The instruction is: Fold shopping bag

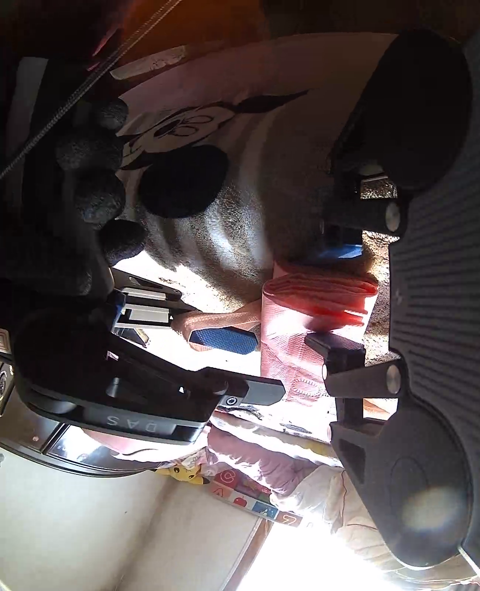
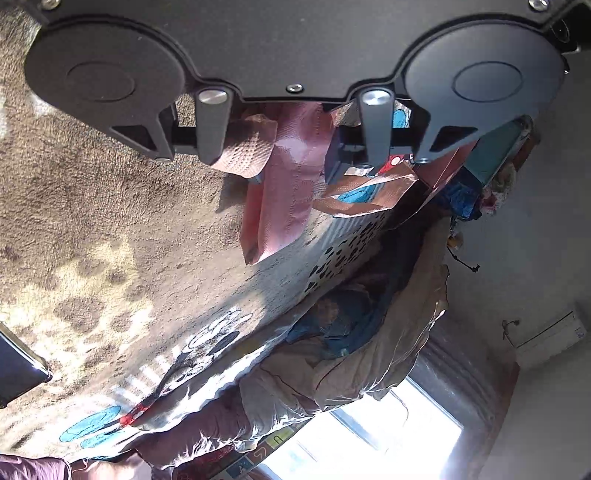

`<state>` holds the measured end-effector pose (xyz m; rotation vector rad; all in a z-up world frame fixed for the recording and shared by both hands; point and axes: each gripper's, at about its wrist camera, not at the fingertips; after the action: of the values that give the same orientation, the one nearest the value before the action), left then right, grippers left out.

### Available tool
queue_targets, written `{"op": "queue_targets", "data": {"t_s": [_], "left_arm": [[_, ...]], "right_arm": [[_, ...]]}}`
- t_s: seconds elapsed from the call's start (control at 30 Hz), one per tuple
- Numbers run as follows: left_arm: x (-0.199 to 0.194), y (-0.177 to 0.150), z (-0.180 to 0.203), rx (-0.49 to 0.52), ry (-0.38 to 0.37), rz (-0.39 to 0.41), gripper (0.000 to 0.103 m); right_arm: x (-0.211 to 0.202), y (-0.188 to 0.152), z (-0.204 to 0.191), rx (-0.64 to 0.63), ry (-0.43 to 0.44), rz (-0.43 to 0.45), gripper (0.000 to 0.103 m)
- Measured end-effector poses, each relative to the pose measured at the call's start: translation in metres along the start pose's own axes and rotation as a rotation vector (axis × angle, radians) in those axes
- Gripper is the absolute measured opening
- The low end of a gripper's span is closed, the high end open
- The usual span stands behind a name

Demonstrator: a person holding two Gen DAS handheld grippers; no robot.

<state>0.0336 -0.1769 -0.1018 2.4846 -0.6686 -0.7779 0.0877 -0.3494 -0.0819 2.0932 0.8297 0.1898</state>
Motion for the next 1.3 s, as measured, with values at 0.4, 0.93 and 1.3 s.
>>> {"op": "queue_targets", "data": {"t_s": [0.4, 0.93, 1.3], "left_arm": [[-0.013, 0.001, -0.023, 0.090, 0.055, -0.013, 0.029], [-0.026, -0.037, -0.032, 0.384, -0.159, -0.253, 0.028], [-0.018, -0.056, -0.024, 0.324, -0.133, -0.148, 0.028]], "right_arm": [[-0.005, 0.002, -0.007, -0.195, 0.175, 0.069, 0.035], [0.068, -0.021, -0.061, -0.108, 0.310, -0.093, 0.044], [0.029, -0.026, -0.051, -0.435, 0.220, -0.124, 0.049]]}}
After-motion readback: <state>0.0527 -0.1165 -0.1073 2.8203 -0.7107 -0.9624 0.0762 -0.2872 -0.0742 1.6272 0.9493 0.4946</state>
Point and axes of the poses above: each gripper's, at about its wrist camera, not at the fingertips, and x roughly the way its jaws point, z to its right, y to its top, and after that the axes turned 14 degrees about z, right-handed
